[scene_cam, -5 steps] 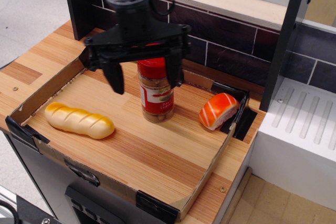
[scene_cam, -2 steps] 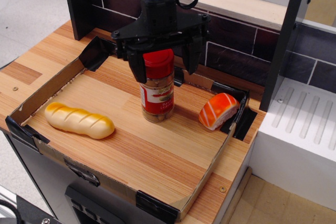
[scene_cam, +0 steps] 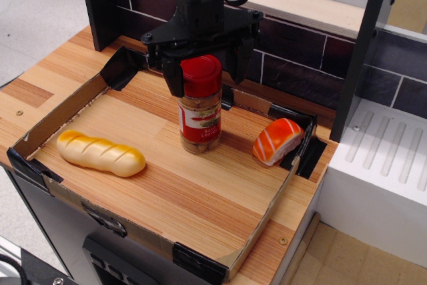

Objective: Topple basil bottle

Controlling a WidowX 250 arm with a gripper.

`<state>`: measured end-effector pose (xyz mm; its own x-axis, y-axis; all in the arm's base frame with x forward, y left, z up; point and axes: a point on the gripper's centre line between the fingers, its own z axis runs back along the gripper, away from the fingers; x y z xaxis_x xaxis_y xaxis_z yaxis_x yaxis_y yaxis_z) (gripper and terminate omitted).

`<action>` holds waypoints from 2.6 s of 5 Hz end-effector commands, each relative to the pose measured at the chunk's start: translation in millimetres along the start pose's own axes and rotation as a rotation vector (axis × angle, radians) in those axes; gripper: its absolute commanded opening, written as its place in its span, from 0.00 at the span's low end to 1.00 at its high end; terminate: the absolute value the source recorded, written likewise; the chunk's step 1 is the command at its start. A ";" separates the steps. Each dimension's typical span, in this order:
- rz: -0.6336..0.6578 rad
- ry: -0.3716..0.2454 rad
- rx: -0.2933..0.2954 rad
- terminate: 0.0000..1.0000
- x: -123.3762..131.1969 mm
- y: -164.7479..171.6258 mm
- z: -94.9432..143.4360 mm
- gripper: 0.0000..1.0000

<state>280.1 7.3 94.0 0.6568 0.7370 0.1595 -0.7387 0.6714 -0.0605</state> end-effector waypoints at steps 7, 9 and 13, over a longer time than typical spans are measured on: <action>0.103 0.234 0.037 0.00 10.0 22.4 30.4 0.00; 0.155 0.458 0.052 0.00 4.9 20.5 19.8 0.00; 0.239 0.074 -0.042 0.00 18.6 15.9 -17.1 0.00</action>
<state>275.2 28.7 59.1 0.4675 0.8823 0.0547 -0.8781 0.4706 -0.0869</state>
